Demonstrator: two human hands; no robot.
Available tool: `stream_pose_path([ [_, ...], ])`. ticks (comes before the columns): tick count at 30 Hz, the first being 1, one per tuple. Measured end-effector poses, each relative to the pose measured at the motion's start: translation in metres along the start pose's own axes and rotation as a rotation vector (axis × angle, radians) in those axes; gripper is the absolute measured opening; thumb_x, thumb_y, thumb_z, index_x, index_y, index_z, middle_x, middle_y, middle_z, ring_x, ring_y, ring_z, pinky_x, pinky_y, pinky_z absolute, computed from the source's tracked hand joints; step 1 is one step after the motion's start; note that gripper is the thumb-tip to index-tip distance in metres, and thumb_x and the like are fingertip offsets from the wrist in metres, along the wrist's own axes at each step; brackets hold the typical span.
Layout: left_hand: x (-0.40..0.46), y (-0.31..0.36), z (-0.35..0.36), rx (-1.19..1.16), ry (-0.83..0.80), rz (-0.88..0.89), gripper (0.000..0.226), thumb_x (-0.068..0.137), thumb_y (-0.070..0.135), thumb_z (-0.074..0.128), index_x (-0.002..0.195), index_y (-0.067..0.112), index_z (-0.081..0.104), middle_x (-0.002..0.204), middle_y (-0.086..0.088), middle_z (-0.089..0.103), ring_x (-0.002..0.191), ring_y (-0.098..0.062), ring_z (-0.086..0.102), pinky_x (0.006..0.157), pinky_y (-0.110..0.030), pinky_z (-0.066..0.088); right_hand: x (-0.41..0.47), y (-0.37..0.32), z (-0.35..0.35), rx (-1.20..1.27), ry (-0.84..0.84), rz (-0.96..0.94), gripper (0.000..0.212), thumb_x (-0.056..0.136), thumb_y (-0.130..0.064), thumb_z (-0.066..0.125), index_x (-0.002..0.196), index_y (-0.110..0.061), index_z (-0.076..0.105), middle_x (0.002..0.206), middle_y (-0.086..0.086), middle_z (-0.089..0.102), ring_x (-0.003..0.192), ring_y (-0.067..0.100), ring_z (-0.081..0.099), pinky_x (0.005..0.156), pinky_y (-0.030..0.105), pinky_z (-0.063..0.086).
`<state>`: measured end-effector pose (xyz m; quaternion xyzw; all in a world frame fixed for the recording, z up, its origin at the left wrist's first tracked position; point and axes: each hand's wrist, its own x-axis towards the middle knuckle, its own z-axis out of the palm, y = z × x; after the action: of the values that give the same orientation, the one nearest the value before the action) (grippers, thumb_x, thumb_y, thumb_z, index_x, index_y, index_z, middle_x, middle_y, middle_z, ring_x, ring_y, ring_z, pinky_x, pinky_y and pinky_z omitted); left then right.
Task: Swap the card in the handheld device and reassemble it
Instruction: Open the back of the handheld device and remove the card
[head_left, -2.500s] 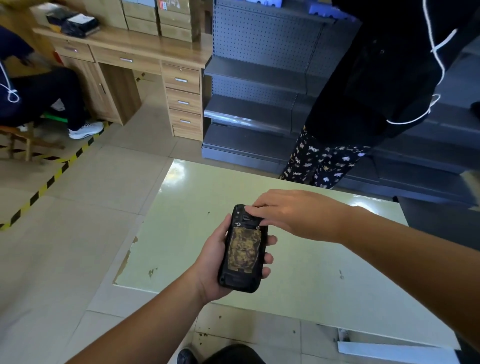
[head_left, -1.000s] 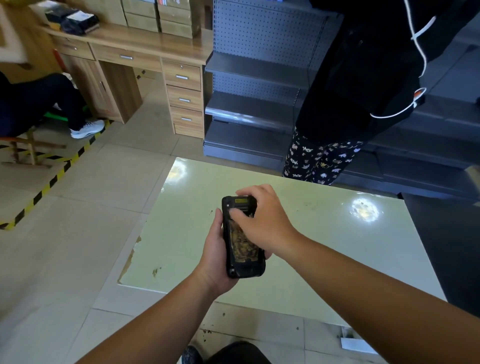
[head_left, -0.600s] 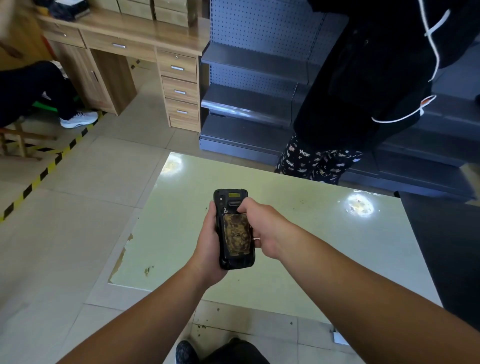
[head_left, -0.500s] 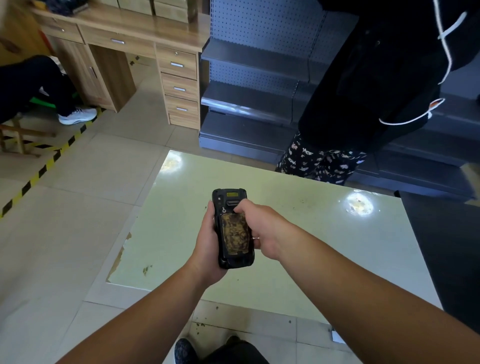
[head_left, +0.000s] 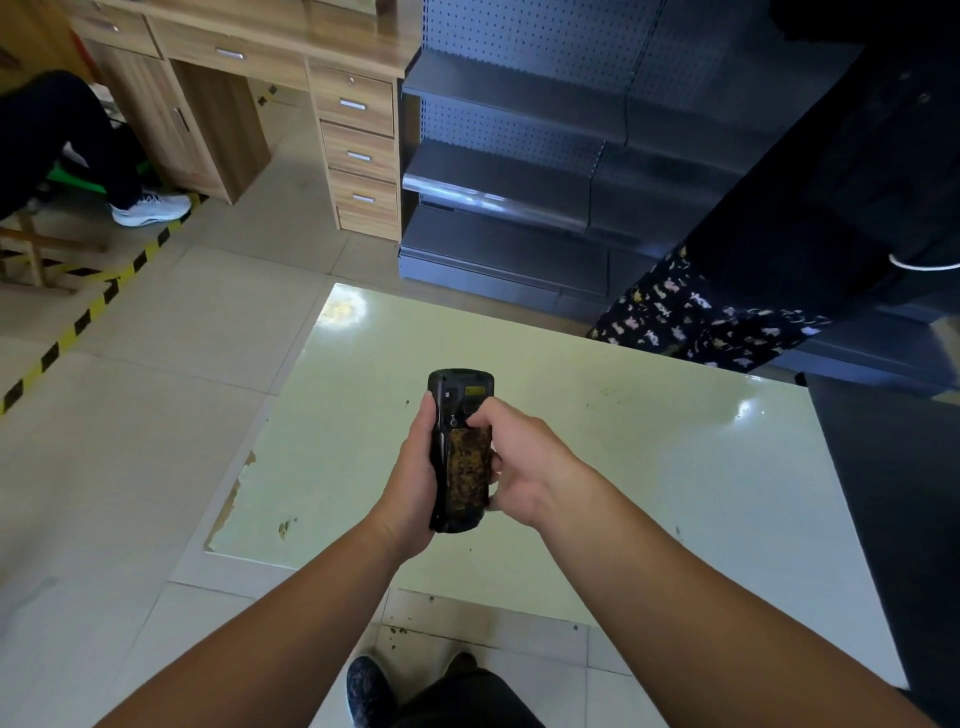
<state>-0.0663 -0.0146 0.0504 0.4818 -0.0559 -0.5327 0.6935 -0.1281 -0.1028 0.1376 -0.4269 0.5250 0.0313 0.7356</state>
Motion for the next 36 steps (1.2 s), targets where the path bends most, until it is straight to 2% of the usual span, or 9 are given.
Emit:
stream_pose_path([
  [5, -0.005, -0.005, 0.004, -0.037, -0.004, 0.015, 0.066, 0.086, 0.079, 0.038, 0.123, 0.036, 0.071, 0.108, -0.002, 0.079, 0.091, -0.021, 0.074, 0.060, -0.033, 0.059, -0.001, -0.002, -0.005, 0.060, -0.008, 0.025, 0.019, 0.089, -0.007, 0.049, 0.080, -0.014, 0.065, 0.043, -0.003, 0.066, 0.068, 0.022, 0.060, 0.065, 0.037, 0.050],
  [8, -0.005, -0.010, 0.004, -0.040, -0.005, 0.005, 0.065, 0.092, 0.077, 0.033, 0.122, 0.035, 0.072, 0.107, 0.000, 0.079, 0.091, -0.019, 0.074, 0.063, -0.032, 0.059, -0.004, 0.000, -0.003, 0.003, 0.063, -0.011, 0.017, 0.087, -0.010, 0.050, 0.079, -0.015, 0.064, 0.048, -0.006, 0.065, 0.062, 0.017, 0.055, 0.057, 0.030, 0.045],
  [10, -0.005, -0.014, 0.002, -0.063, 0.038, -0.013, 0.069, 0.094, 0.077, 0.029, 0.122, 0.033, 0.072, 0.116, -0.005, 0.077, 0.107, -0.024, 0.072, 0.080, -0.040, 0.060, -0.001, 0.005, -0.002, -0.084, 0.186, -0.126, 0.017, 0.086, -0.011, 0.053, 0.087, -0.020, 0.068, 0.088, -0.001, 0.071, 0.072, 0.015, 0.055, 0.058, 0.029, 0.042],
  [12, -0.006, -0.017, -0.001, -0.101, 0.085, -0.037, 0.074, 0.095, 0.077, 0.026, 0.125, 0.027, 0.071, 0.130, -0.015, 0.071, 0.119, -0.031, 0.066, 0.097, -0.048, 0.049, 0.003, 0.010, -0.003, -0.132, 0.309, -0.234, 0.018, 0.085, -0.017, 0.057, 0.096, -0.027, 0.068, 0.120, 0.001, 0.056, 0.100, 0.019, 0.057, 0.073, 0.030, 0.043],
  [17, -0.003, -0.019, -0.001, -0.191, 0.094, -0.089, 0.075, 0.093, 0.080, 0.030, 0.124, 0.026, 0.073, 0.120, -0.007, 0.075, 0.106, -0.026, 0.072, 0.078, -0.038, 0.058, -0.001, 0.029, -0.005, -0.386, 0.283, -0.509, 0.009, 0.091, -0.030, 0.068, 0.096, -0.022, 0.067, 0.096, -0.004, 0.065, 0.083, 0.015, 0.066, 0.064, 0.024, 0.048],
  [21, 0.000, -0.018, 0.000, -0.274, 0.068, -0.086, 0.073, 0.092, 0.080, 0.033, 0.118, 0.026, 0.076, 0.115, -0.003, 0.078, 0.108, -0.023, 0.073, 0.078, -0.035, 0.062, -0.007, 0.050, -0.008, -0.847, 0.363, -0.759, 0.050, 0.081, -0.044, 0.079, 0.125, -0.032, 0.057, 0.115, -0.010, 0.048, 0.105, 0.010, 0.056, 0.082, 0.022, 0.051],
  [24, 0.003, -0.021, -0.001, -0.289, 0.072, -0.086, 0.071, 0.091, 0.079, 0.038, 0.121, 0.026, 0.075, 0.112, -0.002, 0.079, 0.106, -0.021, 0.074, 0.075, -0.033, 0.062, -0.009, 0.055, -0.008, -0.979, 0.404, -0.842, 0.057, 0.086, -0.042, 0.075, 0.137, -0.031, 0.053, 0.124, -0.007, 0.048, 0.115, 0.014, 0.054, 0.091, 0.029, 0.054],
  [30, 0.002, -0.036, -0.009, -0.279, 0.076, -0.042, 0.075, 0.089, 0.082, 0.035, 0.121, 0.026, 0.074, 0.108, -0.002, 0.079, 0.104, -0.019, 0.074, 0.074, -0.031, 0.061, -0.011, 0.065, -0.007, -0.946, 0.439, -1.002, 0.047, 0.083, -0.034, 0.076, 0.128, -0.023, 0.065, 0.126, -0.005, 0.054, 0.111, 0.016, 0.058, 0.089, 0.031, 0.058],
  [36, 0.007, -0.032, -0.009, -0.277, 0.081, -0.076, 0.083, 0.091, 0.082, 0.028, 0.126, 0.022, 0.072, 0.130, -0.011, 0.072, 0.120, -0.028, 0.068, 0.082, -0.038, 0.062, -0.003, 0.054, -0.013, -0.532, 0.494, -0.915, 0.046, 0.081, -0.027, 0.085, 0.125, -0.023, 0.071, 0.120, -0.013, 0.059, 0.106, 0.002, 0.061, 0.095, 0.025, 0.055],
])
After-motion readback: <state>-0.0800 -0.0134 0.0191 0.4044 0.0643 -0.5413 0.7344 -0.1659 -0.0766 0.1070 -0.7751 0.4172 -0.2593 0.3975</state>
